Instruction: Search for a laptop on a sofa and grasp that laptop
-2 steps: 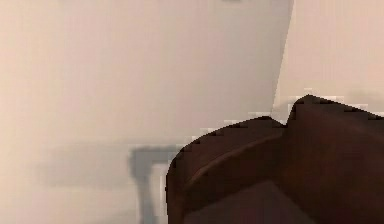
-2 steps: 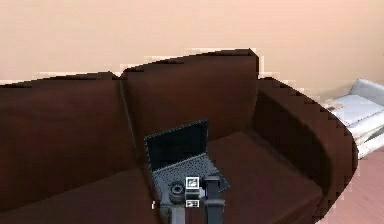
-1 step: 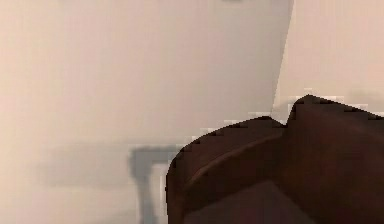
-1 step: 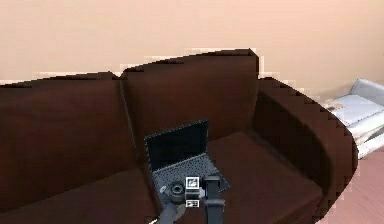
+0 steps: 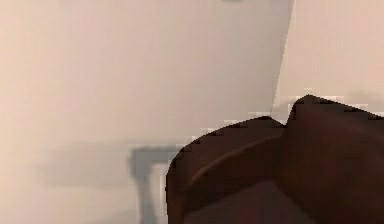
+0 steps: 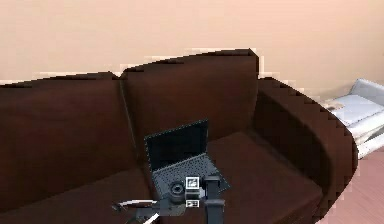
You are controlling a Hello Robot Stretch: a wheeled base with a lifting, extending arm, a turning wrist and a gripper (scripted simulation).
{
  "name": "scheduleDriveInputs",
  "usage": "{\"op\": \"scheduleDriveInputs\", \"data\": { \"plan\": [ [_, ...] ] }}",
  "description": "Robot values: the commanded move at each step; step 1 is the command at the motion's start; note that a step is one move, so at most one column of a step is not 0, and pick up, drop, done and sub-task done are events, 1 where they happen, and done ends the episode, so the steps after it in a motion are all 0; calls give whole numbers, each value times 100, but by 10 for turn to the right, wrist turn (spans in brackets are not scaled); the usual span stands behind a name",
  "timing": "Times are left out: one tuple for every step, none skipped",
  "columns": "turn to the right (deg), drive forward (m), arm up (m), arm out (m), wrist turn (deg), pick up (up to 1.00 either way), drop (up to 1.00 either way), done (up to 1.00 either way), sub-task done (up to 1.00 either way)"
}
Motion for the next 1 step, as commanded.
{"op": "scheduleDriveInputs", "data": {
  "plan": [
    [0,0,0,0,450,0,0,0,0]
  ]
}}
